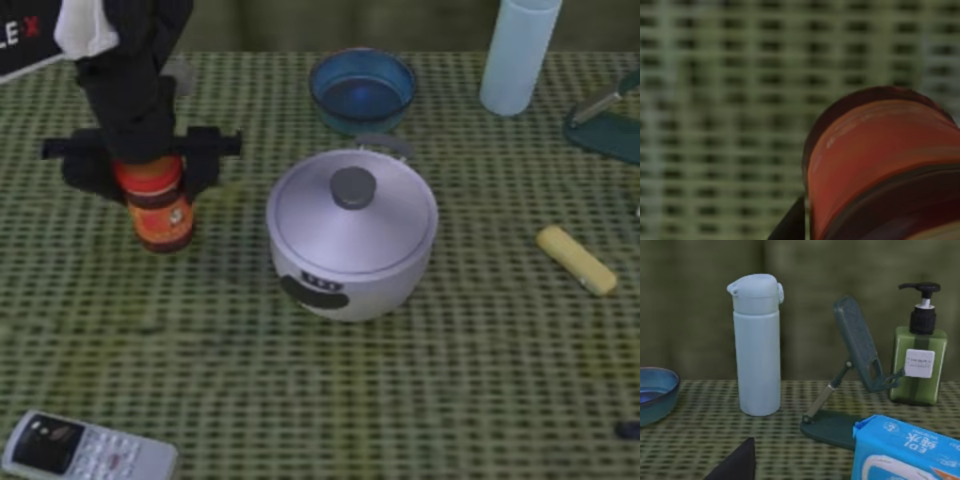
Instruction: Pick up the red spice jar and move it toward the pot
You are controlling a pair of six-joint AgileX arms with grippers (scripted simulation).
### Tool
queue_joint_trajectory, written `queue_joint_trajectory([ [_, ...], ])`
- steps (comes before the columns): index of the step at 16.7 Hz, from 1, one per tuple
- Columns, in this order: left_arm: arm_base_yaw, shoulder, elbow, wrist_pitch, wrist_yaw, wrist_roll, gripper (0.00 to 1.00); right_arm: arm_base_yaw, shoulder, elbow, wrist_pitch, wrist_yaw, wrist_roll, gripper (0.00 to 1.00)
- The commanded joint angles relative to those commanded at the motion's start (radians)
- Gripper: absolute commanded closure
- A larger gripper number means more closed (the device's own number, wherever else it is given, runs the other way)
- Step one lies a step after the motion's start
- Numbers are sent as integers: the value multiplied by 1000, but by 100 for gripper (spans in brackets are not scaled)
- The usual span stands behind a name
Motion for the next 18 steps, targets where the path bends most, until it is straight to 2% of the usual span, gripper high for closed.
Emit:
queue_joint_trajectory([
  [4,-1,43,-71,117,1,3,100,0,0,0,0,0,0,0],
  [8,-1,50,-81,130,1,3,100,0,0,0,0,0,0,0],
  [18,-1,50,-81,130,1,3,25,0,0,0,0,0,0,0],
])
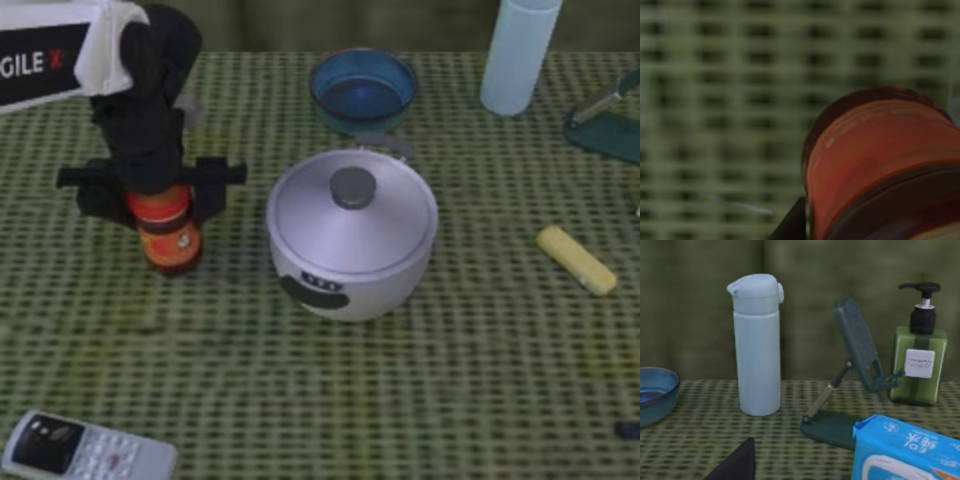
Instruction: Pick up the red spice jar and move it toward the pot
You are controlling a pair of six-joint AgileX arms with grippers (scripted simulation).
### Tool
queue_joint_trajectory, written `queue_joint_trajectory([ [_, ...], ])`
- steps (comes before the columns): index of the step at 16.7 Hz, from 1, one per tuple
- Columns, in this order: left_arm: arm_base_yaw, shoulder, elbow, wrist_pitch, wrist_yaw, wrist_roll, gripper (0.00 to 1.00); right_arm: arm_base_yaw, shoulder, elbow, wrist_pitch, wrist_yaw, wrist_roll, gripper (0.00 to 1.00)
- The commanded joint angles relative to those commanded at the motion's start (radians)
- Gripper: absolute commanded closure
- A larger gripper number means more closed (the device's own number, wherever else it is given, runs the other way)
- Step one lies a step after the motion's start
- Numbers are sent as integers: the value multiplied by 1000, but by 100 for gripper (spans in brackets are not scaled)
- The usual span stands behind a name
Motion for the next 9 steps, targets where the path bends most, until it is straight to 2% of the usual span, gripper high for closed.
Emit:
queue_joint_trajectory([
  [3,0,0,0,0,0,0,2,0,0,0,0,0,0,0],
  [9,0,0,0,0,0,0,0,0,0,0,0,0,0,0],
])
